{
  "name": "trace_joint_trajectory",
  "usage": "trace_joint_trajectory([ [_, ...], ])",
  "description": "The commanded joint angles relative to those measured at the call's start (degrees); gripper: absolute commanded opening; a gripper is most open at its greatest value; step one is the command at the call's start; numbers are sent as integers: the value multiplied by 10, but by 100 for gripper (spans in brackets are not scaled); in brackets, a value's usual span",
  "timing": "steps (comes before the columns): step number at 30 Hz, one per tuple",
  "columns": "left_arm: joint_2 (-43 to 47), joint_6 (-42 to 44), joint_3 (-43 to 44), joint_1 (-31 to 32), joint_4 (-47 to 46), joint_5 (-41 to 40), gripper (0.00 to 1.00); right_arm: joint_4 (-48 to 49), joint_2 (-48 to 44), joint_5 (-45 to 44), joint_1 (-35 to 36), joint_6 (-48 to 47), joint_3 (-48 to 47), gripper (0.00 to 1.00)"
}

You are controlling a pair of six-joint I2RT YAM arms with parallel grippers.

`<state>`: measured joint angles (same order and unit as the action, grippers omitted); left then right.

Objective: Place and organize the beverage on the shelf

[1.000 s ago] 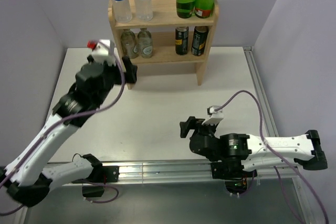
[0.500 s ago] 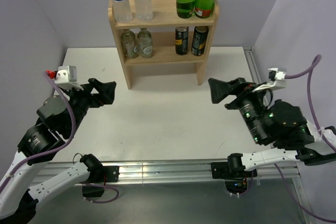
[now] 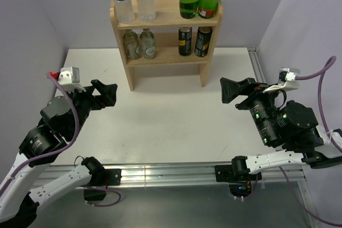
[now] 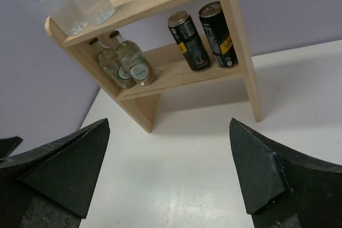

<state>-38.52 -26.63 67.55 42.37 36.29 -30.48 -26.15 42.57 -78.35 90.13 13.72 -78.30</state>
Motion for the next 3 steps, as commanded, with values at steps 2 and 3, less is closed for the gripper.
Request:
trace_joint_trajectory([
  [2,-2,12,28,2,-2,-13,99,17,1,-32,4,-18,3,100],
  [3,-3,13,31,3,2,-16,99,6,2,-31,4,-10,2,100],
])
